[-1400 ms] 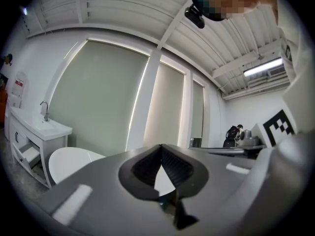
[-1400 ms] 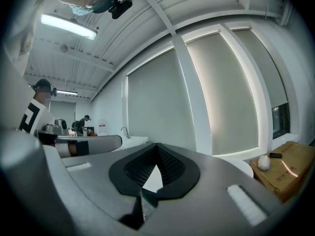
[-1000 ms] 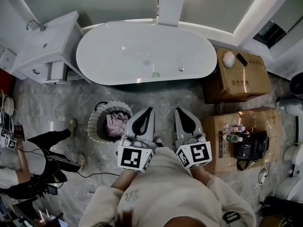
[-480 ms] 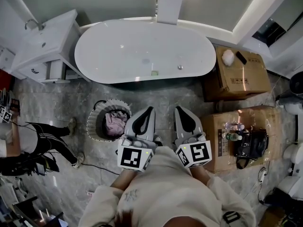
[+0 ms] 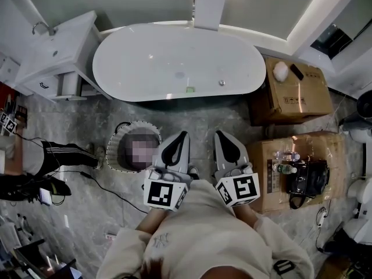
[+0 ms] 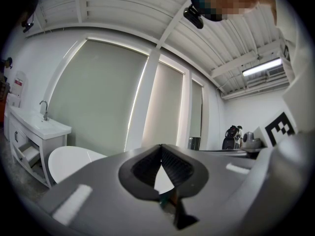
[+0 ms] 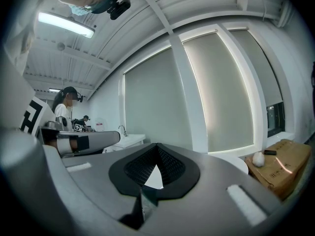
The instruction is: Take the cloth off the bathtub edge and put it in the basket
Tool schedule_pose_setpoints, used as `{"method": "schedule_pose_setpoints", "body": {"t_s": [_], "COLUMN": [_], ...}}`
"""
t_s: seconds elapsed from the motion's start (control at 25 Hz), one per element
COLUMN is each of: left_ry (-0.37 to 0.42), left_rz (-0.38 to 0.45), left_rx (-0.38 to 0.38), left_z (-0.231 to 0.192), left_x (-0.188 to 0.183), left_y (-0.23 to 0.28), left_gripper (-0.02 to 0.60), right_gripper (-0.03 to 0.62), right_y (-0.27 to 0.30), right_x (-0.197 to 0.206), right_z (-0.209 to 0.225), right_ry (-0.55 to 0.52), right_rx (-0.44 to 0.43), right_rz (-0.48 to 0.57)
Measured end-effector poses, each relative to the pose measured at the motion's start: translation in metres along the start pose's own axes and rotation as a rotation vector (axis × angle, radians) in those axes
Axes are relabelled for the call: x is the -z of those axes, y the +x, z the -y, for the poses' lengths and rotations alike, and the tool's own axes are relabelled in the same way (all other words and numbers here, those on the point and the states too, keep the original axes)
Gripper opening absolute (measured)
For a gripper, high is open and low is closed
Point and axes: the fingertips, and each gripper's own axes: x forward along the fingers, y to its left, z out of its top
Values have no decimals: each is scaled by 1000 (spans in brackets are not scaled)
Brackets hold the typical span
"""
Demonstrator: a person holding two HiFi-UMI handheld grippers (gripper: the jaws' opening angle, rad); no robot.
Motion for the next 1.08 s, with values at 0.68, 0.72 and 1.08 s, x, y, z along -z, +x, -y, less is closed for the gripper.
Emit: {"method": "schedule_pose_setpoints", "body": {"t_s": [0.68, 0.72, 1.08], "left_ry": [1, 1, 4], "left_rz": [3, 3, 6], "left_rx": [-14, -14, -16], "left_z": [6, 6, 10], "left_x": [1, 1, 2], "left_y": [-5, -5, -10], "left_gripper": [2, 2, 2], "right_gripper": [-2, -2, -2], "right_y": [-6, -6, -12], "right_x": [-1, -2, 4], "right_z": [0, 0, 1], "right_ry": [-18, -19, -10], "right_rx": [-13, -13, -7], "right_rz": [-6, -6, -5]}}
